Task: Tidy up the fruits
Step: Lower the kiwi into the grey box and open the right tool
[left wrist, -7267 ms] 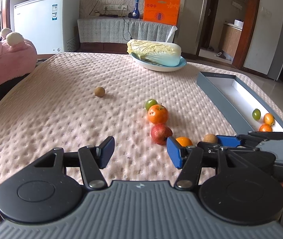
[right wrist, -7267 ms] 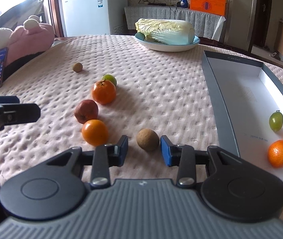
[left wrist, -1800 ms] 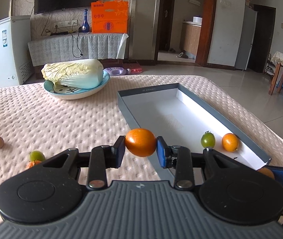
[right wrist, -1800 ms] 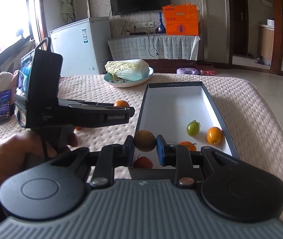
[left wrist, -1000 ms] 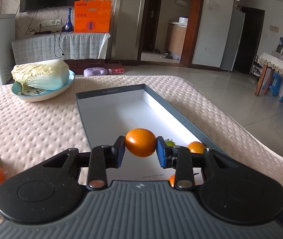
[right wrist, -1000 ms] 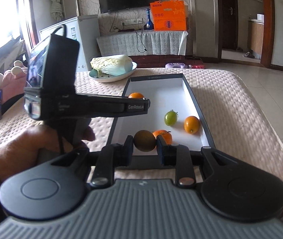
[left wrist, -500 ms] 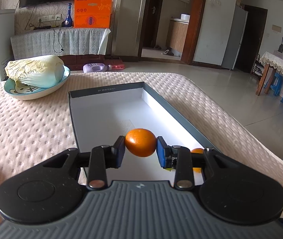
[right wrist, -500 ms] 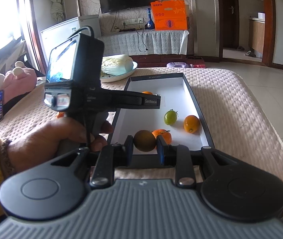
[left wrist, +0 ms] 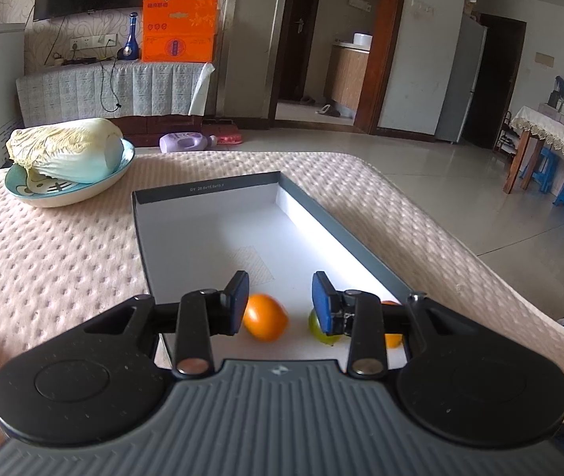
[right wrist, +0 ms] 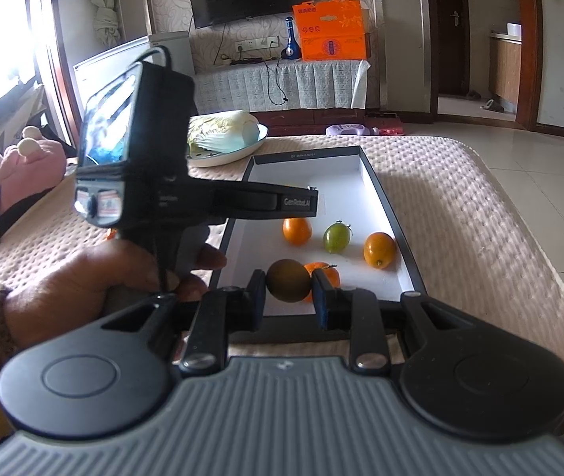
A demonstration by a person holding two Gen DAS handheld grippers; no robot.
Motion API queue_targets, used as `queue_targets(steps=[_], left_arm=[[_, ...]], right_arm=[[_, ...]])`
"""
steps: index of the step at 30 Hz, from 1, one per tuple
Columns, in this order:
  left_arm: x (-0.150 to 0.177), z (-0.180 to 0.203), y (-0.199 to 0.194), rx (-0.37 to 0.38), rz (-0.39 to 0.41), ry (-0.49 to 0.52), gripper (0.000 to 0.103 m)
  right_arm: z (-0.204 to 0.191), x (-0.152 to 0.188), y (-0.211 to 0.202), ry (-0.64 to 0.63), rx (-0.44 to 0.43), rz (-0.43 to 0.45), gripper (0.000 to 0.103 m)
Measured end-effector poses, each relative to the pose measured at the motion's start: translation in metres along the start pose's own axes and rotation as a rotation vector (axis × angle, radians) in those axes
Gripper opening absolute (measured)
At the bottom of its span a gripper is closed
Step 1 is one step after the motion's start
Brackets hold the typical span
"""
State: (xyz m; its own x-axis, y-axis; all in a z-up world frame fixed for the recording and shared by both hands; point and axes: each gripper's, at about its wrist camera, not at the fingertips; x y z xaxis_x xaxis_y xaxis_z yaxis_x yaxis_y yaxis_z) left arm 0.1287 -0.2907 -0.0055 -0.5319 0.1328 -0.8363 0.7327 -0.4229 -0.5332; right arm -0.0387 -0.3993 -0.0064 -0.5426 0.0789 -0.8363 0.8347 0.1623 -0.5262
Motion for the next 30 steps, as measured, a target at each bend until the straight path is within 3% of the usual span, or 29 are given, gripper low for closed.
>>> queue_targets(steps=[2,9,30], left_arm=[[0.0,-0.001,-0.002,0.004,0.003,0.002,0.052],[0.001,-0.005,-0.017,0.003,0.031,0.028,0.052],[0.012,-0.048,-0.085,-0.096,0.063,-0.003,0.052]], right_arm=[[0.001,-0.001,0.003,0.005,0.005,0.002,0.028],[-0.003,-0.005,0.013,0.015,0.014,0.003,0.028],[-0.018,-0.015,0.046,0.042,0.03,-0.016,0.028]])
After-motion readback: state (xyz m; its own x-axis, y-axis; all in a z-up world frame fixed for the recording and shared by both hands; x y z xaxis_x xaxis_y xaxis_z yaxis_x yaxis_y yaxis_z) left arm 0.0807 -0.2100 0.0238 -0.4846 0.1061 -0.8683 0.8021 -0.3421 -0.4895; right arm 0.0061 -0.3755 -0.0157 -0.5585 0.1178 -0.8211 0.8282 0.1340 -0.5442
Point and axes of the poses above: each gripper's, at about its wrist camera, not at the fingertips, and y roughly the way its jaws point, z to its right, x to its underside, and after that the axes turned 1 degree about -x, right-handed
